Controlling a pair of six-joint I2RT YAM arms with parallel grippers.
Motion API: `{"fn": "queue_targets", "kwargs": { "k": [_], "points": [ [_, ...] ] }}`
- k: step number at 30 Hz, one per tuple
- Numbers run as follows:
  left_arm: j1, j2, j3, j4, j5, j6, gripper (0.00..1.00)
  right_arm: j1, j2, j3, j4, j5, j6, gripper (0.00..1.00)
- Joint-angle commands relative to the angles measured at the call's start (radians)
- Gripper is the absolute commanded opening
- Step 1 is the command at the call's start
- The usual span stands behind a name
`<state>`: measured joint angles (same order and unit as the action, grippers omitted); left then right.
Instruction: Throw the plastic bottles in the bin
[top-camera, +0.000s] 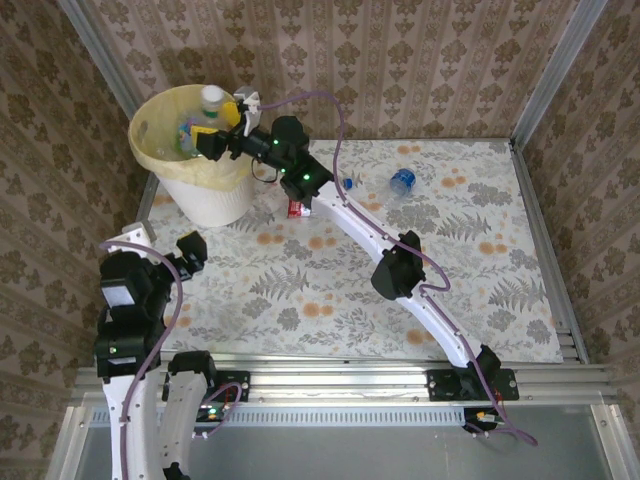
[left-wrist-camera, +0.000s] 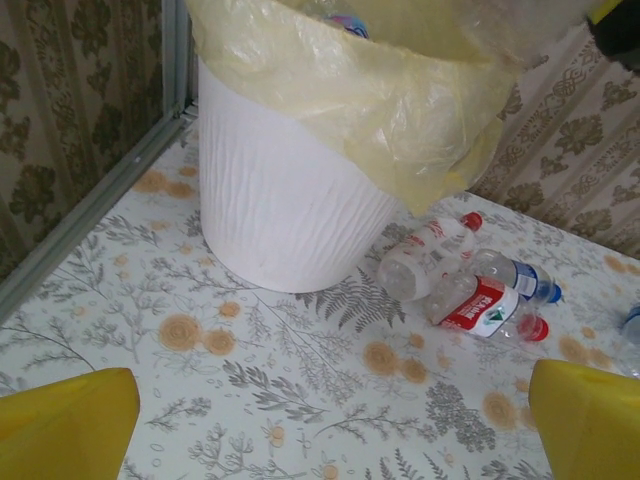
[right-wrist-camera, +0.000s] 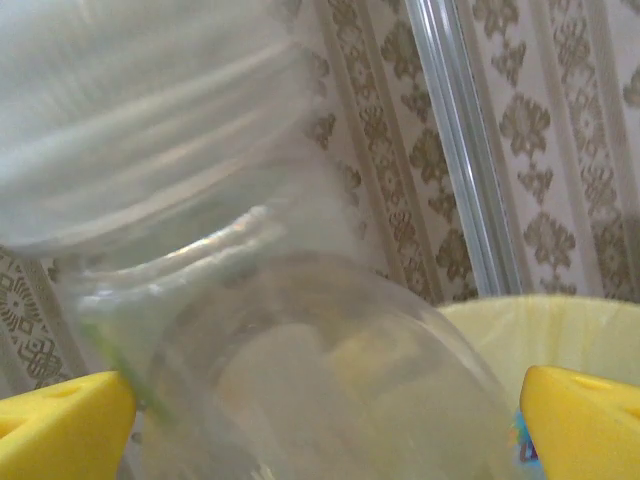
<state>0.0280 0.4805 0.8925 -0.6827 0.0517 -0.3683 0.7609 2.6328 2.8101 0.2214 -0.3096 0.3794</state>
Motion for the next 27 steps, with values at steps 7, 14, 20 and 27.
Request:
{"fn": "queue_targets", "kwargs": {
  "k": [7, 14, 20, 27],
  "points": [
    [0.005, 0.022, -0.014, 0.083, 0.056, -0.072, 1.0, -0.012, -0.064, 0.042, -0.136, -0.11, 0.07, 1.0],
    [0.004, 0.023, -0.011, 0.082, 0.068, -0.069, 1.0, -0.021, -0.16, 0.017, -0.323, -0.125, 0.045, 1.0],
    [0.006, 0.081, 0.046, 0.016, 0.015, 0.007, 1.0, -0.04, -0.302, -0.142, -0.444, -0.038, 0.034, 1.0],
    [0.019, 0.215, 0.172, -0.197, -0.211, -0.007, 1.0, -0.04, -0.503, -0.391, -0.517, 0.002, -0.018, 1.0]
  ]
}}
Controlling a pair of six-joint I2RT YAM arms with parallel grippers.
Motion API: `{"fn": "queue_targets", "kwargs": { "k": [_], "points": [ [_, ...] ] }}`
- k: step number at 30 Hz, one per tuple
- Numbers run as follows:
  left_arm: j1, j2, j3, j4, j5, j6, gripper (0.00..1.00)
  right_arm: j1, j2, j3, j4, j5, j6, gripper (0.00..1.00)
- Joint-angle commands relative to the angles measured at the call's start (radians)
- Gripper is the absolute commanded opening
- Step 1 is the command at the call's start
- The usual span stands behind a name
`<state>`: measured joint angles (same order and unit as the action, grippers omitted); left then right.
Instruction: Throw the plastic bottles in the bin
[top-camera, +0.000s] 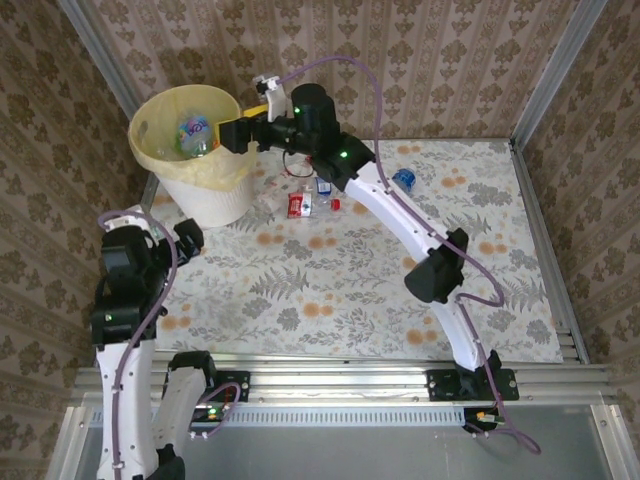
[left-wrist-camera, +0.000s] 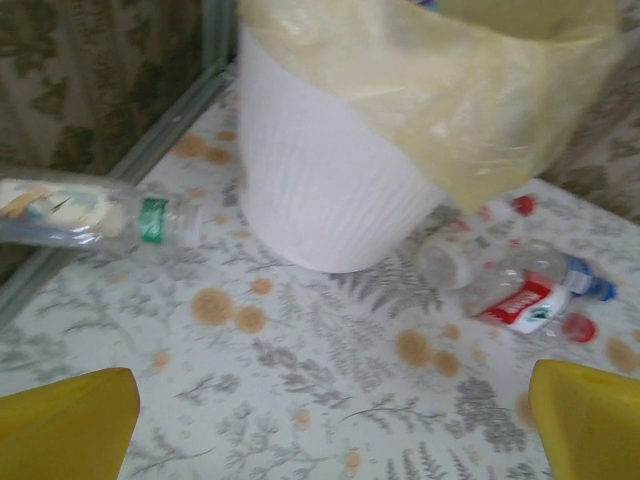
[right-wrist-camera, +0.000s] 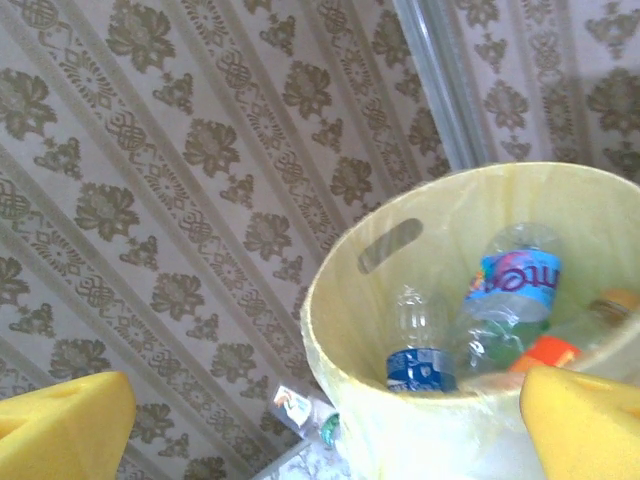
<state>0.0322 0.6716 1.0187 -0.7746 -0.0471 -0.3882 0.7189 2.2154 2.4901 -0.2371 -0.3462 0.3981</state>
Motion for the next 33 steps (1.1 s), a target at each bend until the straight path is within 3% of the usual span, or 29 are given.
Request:
{"fn": "queue_targets", "kwargs": {
  "k": [1, 6, 16, 24, 33],
  "points": [
    [0.025, 0.047, 0.061, -0.127, -0.13, -0.002, 1.0, 0.003, -0.122, -0.131, -0.053, 0.039, -0.057, 1.0],
    [0.143, 0.191, 0.156, -0.212, -0.101, -0.032, 1.0, 0.002, -0.289, -0.378, -0.067, 0.086, -0.157, 1.0],
    [0.426, 0.452, 0.186, -0.043, -0.009, -0.1, 1.0, -0.033, -0.564, -0.828, -0.081, 0.091, -0.267, 1.0],
    [0.442, 0.717, 0.278, 0.117, 0.031, -0.039, 1.0, -0.042, -0.643, -0.939, -0.134, 0.098, -0.299, 1.0],
    [0.403, 0.988, 0.428, 0.149, 0.133, 0.069, 1.0, -0.047, -0.645, -0.985, -0.13, 0.096, -0.295, 1.0]
  ]
}}
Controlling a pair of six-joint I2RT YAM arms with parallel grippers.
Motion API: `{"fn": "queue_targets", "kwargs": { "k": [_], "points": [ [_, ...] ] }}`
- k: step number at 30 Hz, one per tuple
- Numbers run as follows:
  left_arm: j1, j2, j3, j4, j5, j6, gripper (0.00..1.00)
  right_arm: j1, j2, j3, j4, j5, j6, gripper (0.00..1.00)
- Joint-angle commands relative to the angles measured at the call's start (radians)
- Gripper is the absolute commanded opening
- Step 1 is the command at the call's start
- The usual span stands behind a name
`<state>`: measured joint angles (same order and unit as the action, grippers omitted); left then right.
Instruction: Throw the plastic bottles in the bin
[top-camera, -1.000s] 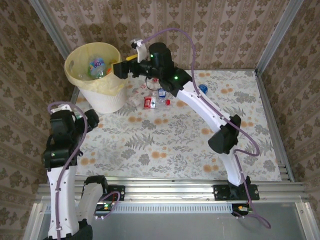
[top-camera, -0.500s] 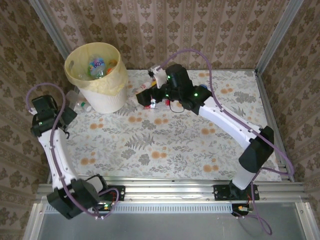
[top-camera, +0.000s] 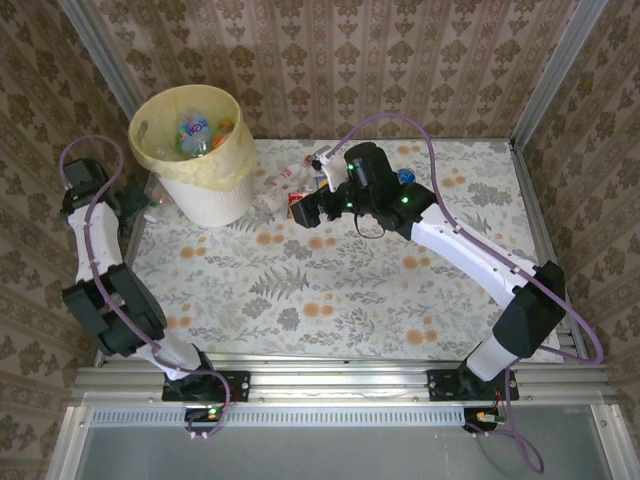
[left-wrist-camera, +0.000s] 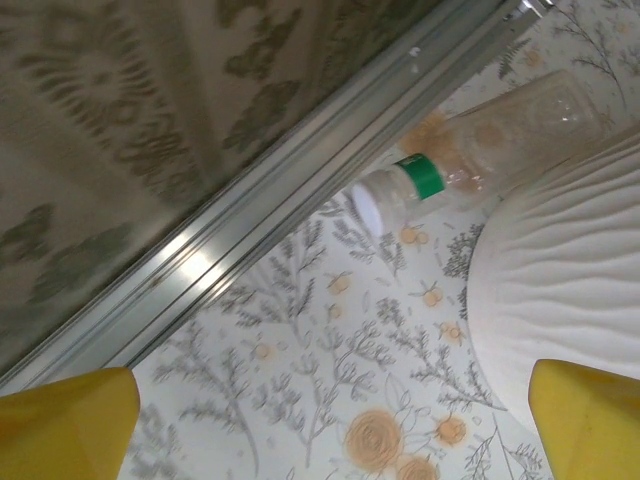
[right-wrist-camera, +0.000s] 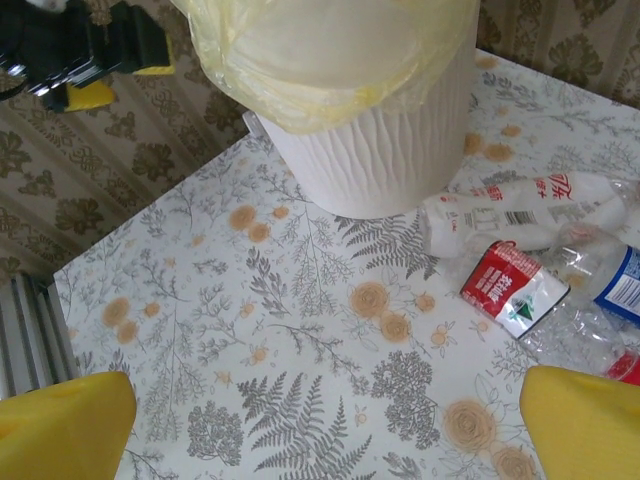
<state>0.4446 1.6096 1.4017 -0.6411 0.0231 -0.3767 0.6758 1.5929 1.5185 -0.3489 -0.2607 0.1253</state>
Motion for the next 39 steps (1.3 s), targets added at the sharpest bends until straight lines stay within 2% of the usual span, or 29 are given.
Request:
{"fn": "queue_targets", "kwargs": {
  "k": [1, 10, 18, 31, 39],
  "points": [
    [-0.019, 0.079, 0.066, 0.009, 0.058, 0.069, 0.99, -0.005, -0.022, -0.016, -0.019, 0.009, -0.023, 1.0],
    [-0.086, 0.306, 0.232, -0.057, 0.032, 0.174, 0.99, -0.018, -0.017, -0.046, -0.014, 0.003, -0.026, 1.0],
    [-0.099, 0.495, 0.428, -0.149, 0.036, 0.275, 1.0, -0.026, -0.023, -0.072, -0.012, 0.009, -0.023, 1.0],
    [-0.149, 0.682, 0.672, -0.207, 0.066, 0.353, 1.0, -0.028, 0.012, -0.063, -0.015, -0.017, -0.02, 1.0],
    [-0.175, 0.834, 0.854, -0.292, -0.009, 0.38, 1.0, -0.03, 0.023, -0.061, -0.032, -0.035, -0.021, 1.0]
  ]
}}
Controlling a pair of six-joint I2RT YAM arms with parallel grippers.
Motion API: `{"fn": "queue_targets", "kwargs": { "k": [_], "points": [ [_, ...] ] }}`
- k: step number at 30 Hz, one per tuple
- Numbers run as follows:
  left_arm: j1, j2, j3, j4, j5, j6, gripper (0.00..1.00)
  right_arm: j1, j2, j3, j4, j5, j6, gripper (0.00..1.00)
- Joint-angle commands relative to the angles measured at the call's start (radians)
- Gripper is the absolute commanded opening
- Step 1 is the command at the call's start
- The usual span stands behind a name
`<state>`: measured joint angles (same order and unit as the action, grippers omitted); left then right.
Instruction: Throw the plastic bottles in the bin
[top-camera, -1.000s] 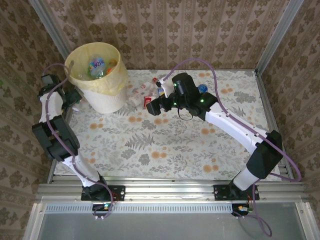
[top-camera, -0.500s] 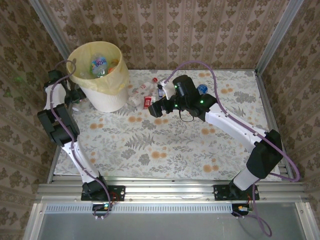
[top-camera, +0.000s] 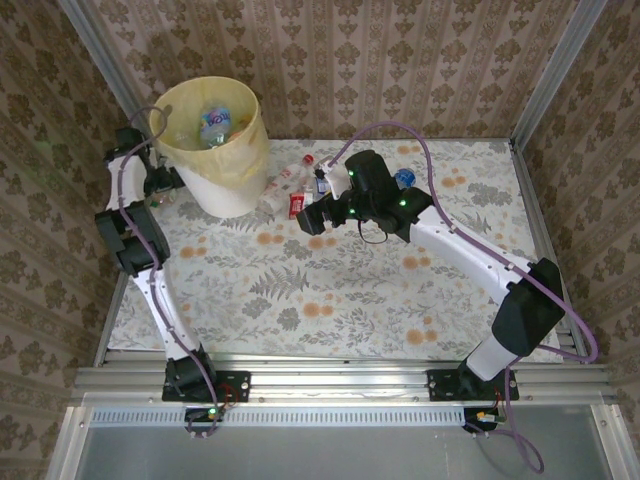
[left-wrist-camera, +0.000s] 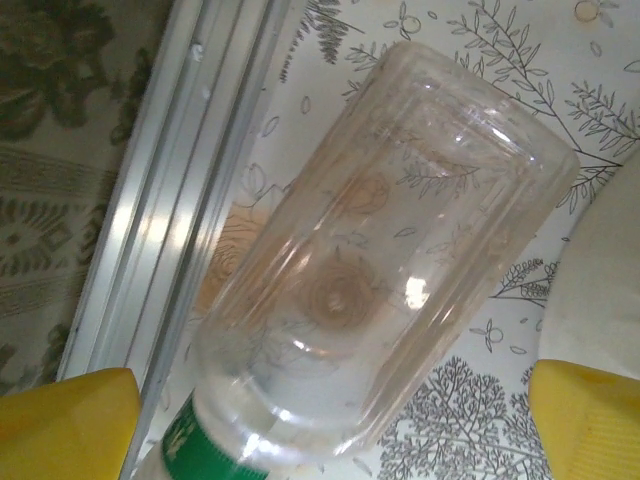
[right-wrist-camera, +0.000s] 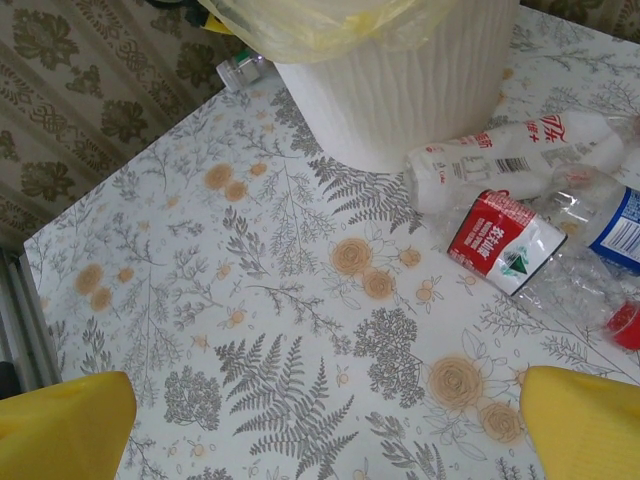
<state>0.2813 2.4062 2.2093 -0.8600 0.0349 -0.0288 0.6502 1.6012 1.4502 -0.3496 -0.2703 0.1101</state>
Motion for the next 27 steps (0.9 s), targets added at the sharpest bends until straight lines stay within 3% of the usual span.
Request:
{"fn": "queue_targets", "kwargs": {
  "k": [1, 8, 15, 20, 27],
  "points": [
    [-0.013, 0.05, 0.059, -0.078, -0.033, 0.033, 1.0, -0.004, 0.017, 0.007, -0.031, -0.028, -0.005, 1.0],
    [-0.033, 0.098, 0.078, -0.085, 0.006, 0.046, 0.97, -0.004, 0.038, 0.013, -0.023, -0.054, 0.02, 1.0],
    [-0.053, 0.069, 0.041, -0.06, 0.005, 0.048, 0.68, -0.004, 0.026, 0.006, -0.028, -0.056, 0.035, 1.0],
    [-0.051, -0.074, -0.159, 0.067, 0.002, 0.049, 0.51, -0.004, 0.001, -0.023, -0.018, -0.051, 0.046, 1.0],
    [-0.014, -0.342, -0.5, 0.27, 0.007, -0.049, 0.46, -0.004, -0.052, -0.062, -0.019, -0.031, 0.051, 1.0]
  ]
}}
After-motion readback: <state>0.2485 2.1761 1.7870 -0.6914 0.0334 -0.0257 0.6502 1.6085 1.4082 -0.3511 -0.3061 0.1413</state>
